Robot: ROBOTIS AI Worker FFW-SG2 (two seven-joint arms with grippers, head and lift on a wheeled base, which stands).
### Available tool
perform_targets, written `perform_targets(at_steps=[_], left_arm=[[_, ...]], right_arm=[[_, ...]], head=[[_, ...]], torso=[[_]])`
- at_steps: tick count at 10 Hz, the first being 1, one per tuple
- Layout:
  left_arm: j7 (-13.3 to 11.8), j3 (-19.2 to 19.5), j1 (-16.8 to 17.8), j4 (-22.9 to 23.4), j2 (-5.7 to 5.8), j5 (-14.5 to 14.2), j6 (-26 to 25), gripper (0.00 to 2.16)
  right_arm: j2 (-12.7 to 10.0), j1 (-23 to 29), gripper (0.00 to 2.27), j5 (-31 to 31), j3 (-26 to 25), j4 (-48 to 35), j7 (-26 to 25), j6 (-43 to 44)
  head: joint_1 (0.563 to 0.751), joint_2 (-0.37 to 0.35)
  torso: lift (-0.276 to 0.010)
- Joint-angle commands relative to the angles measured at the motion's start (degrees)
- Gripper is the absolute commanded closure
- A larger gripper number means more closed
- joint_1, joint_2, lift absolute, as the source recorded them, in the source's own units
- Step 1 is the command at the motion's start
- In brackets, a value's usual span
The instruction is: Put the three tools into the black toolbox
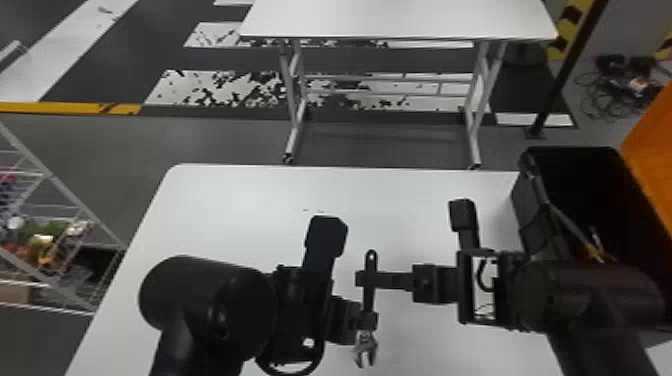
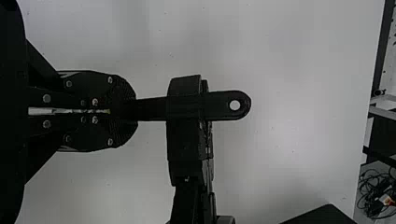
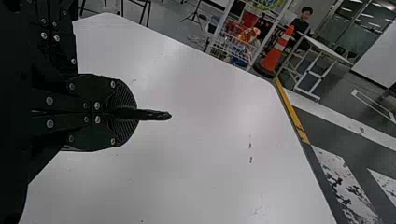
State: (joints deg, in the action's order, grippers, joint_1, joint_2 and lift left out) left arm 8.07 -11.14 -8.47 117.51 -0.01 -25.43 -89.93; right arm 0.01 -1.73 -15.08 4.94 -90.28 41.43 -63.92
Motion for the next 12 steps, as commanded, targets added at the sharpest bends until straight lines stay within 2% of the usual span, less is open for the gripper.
perform_targets(at_steps=[1, 2, 6, 8, 12], left_arm=[[-2.09, 2.52, -1.2, 0.26, -0.14, -0.5, -0.1, 0.57], [-2.35, 3.31, -1.29, 0.35, -0.14, -1.46, -0.1, 0.0], [-2.18, 4.28, -3.13, 5.71, -0.14, -2.96, -0.1, 0.03], [-2.27, 5.69, -3.75, 5.89, -0.14, -4.63, -0.1, 0.03], [-2.35, 8.06, -6.47, 8.79, -0.14, -8.76, -0.1, 0.03]], right_arm=[[-0.06, 0.41, 2.24, -0.03, -0.19, -2.71, -0.65, -1.61], [-0.06, 0.32, 2.24, -0.21, -0.28, -4.82, -0.91, -4.95], [0.61, 2.34, 2.24, 3.04, -0.1, -15.46, -3.55, -9.17], [1.58, 4.01, 2.24, 3.66, -1.51, -20.2, -3.81, -9.7], [2.46, 7.35, 2.24, 5.24, -4.15, -25.56, -5.22, -3.19]], head=[[0.695, 0.08], [0.695, 0.079], [0.695, 0.077], [0.695, 0.058], [0.695, 0.003]], torso=[[-0.051], [-0.051], [-0.051], [-0.051], [-0.051]])
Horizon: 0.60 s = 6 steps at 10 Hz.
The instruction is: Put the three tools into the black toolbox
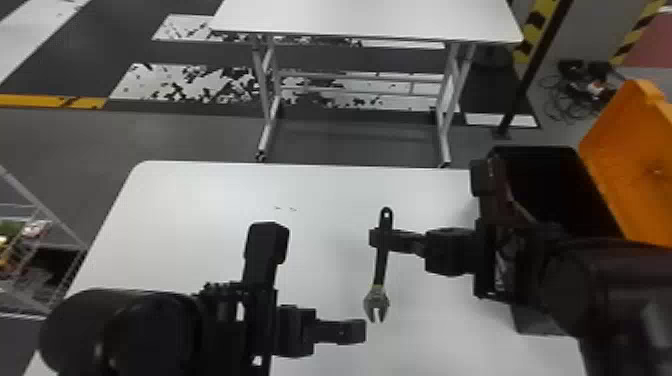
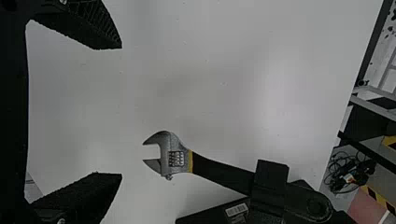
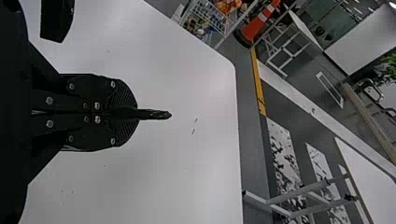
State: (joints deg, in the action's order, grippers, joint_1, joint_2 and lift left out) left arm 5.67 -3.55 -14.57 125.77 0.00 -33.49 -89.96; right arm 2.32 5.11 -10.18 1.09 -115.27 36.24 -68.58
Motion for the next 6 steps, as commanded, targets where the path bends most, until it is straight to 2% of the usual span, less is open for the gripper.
perform_targets(at_steps=[1, 2, 4, 6], left_arm=[[0.04, 0.92, -1.69, 1.23, -0.15, -1.67, -0.07, 0.03], [-0.13, 1.71, -2.92, 2.37, -0.15, -2.64, -0.07, 0.03], [-0.57, 3.55, -4.68, 3.69, -0.15, -3.78, -0.07, 0.03], [-0.57, 4.34, -5.91, 5.27, -0.15, -3.87, -0.07, 0.03]], right_arm=[[0.05, 2.18, 2.24, 2.01, -1.0, -1.89, -0.21, 6.92], [0.05, 4.12, 2.24, 3.85, -1.0, -3.82, -0.82, 12.01], [0.23, 6.58, 2.24, 6.66, -1.88, -8.57, -2.23, 16.58], [0.49, 10.18, 2.24, 6.93, -4.78, -15.16, -4.08, 19.92]], head=[[0.695, -0.017], [0.695, -0.037], [0.695, -0.063], [0.695, -0.091]], torso=[[-0.051], [-0.051], [-0.051], [-0.051]])
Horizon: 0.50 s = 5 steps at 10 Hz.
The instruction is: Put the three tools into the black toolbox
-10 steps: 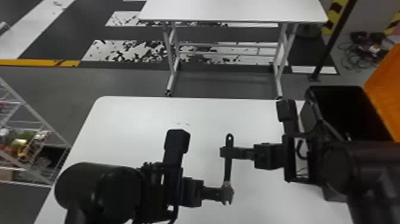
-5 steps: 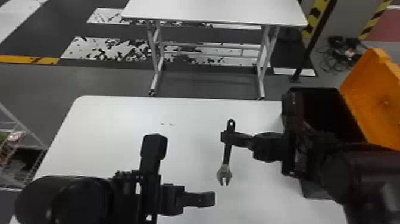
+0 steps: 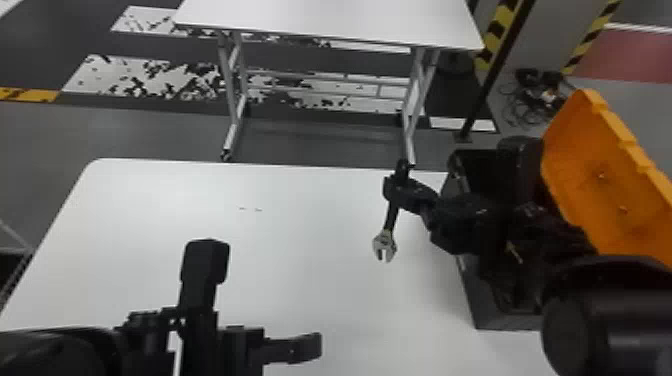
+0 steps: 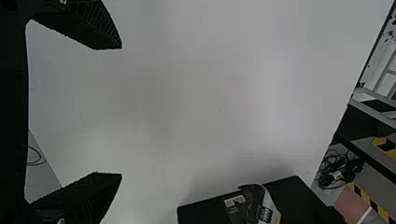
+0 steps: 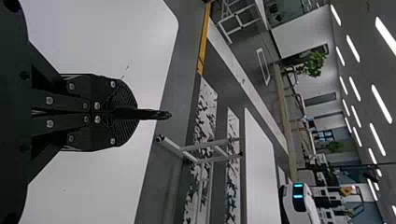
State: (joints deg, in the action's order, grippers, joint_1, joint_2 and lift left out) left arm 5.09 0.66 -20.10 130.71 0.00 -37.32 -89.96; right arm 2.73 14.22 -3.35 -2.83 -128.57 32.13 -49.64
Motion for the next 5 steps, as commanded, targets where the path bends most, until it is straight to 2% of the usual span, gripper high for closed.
perform_targets(at_steps=[1, 3, 5], left_arm=[[0.0, 0.4, -0.82, 0.68, -0.15, -0.03, -0.07, 0.03], [-0.35, 0.66, -1.52, 0.95, -0.15, -0.03, -0.07, 0.03], [-0.52, 0.48, -2.23, 1.03, -0.15, 0.06, -0.07, 0.03]], right_arm=[[0.17, 3.01, 2.24, -0.08, -3.49, -5.64, -0.49, 2.92], [0.61, 5.38, 2.24, -5.44, -12.81, -9.33, -0.84, 4.85], [1.4, 5.74, 2.24, -8.96, -22.04, -9.5, -1.28, 8.89]], head=[[0.695, -0.113], [0.695, -0.167], [0.695, -0.275]], torso=[[-0.051], [-0.051], [-0.051]])
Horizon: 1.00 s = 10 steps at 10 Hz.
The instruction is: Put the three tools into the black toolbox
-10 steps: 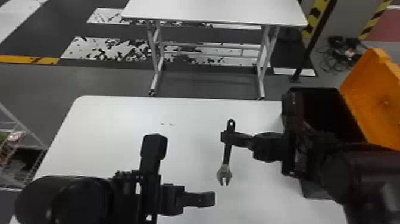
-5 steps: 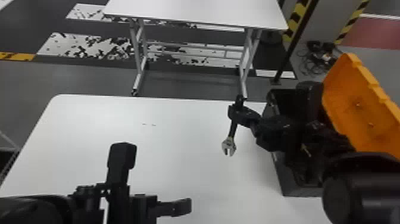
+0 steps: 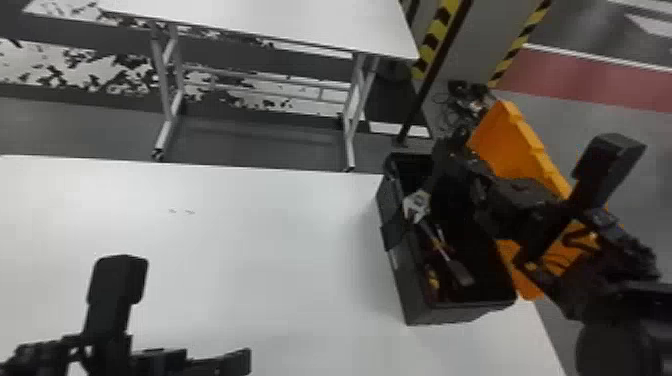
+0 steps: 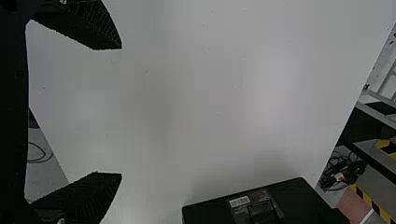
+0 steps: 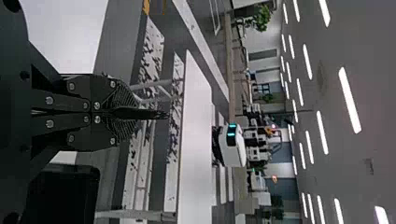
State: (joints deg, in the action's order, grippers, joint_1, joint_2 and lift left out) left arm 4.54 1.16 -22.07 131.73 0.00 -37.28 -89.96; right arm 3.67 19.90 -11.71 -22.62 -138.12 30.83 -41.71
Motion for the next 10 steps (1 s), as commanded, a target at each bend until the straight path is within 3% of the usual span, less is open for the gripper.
perform_targets(at_steps=[1, 5, 8, 9, 10], left_arm=[[0.03, 0.07, -0.52, 0.64, -0.15, 0.02, -0.07, 0.03], [-0.5, 1.21, -3.16, 3.71, -0.15, -0.07, -0.07, 0.03], [-1.47, 2.62, -4.39, 4.68, -0.15, -0.25, -0.07, 0.03], [-1.47, 2.79, -4.65, 5.29, -0.15, -0.25, -0.07, 0.03], [-1.47, 2.88, -4.83, 5.47, -0.15, -0.25, -0.07, 0.03]], right_arm=[[0.99, 0.58, 2.24, -0.86, -5.06, 1.1, -0.07, 3.6], [1.78, 5.06, 2.24, 2.83, -5.85, 11.2, -0.16, 22.41], [1.78, 7.52, 2.2, 3.01, -4.09, 17.88, 0.89, 30.15], [1.7, 7.61, 2.09, 2.92, -3.57, 19.2, 1.42, 30.68], [1.61, 8.05, 1.66, 2.75, -3.04, 19.38, 1.51, 30.68]], head=[[0.695, -0.336], [0.695, -0.35], [0.695, -0.35], [0.695, -0.35], [0.695, -0.35]], torso=[[-0.051], [-0.051], [-0.051], [-0.051], [-0.051]])
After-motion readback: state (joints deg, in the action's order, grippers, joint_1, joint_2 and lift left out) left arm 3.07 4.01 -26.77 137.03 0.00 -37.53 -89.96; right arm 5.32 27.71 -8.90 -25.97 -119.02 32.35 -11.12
